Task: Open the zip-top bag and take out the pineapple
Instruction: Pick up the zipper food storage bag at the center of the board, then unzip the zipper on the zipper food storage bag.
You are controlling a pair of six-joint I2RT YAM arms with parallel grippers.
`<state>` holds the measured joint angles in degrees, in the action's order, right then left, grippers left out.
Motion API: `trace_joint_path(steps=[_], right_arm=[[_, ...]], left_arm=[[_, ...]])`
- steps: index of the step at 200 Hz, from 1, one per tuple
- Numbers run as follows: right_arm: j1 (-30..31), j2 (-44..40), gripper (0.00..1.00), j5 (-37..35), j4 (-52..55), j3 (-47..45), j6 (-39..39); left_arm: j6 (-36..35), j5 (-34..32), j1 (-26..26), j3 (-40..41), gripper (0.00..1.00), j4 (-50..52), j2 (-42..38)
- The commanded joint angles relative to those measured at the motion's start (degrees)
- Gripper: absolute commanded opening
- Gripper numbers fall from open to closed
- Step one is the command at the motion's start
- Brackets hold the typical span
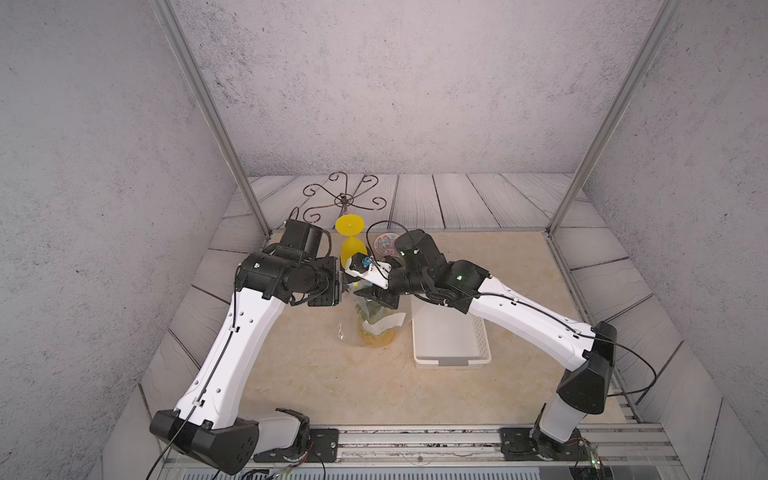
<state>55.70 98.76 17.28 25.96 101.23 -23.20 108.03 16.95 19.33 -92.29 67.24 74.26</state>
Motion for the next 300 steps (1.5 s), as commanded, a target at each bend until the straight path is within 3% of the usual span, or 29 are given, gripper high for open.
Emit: trace_joint_path(steps=[1,41,80,115,177,300], right_arm=[[0.2,2.2,0.35,-1.7,0.0,2.4,-1.0],[0.4,3.5,0.24,-1.7,0.9,3.3,-1.4],[0.6,3.5,0.21,-3.2,0.8,3.2,-2.1],[0.8,3.9,0.06,-3.8,2.4,4.5,-2.7],[-0.4,-2.4,0.03,-7.3,5.2,-1.9,-6.6],[-10.5,-22.0,0.05,-3.7,10.5,-21.7,-1.0]], left_arm=[[-0.6,1.0,-0.6,0.8,0.00,-0.8,-1.5],[-0.9,1.6,-1.0,1.3,0.00,-1.6,-1.9],[-1.9,2.2,-1.4,0.9,0.00,-1.4,-1.8],[-2.3,1.7,-1.7,0.1,0.00,-1.1,-1.7],[-12.2,-1.7,-8.9,-9.4,0.00,7.3,1.1],[-12.9,-2.9,-11.3,-8.2,0.00,8.8,-0.7]])
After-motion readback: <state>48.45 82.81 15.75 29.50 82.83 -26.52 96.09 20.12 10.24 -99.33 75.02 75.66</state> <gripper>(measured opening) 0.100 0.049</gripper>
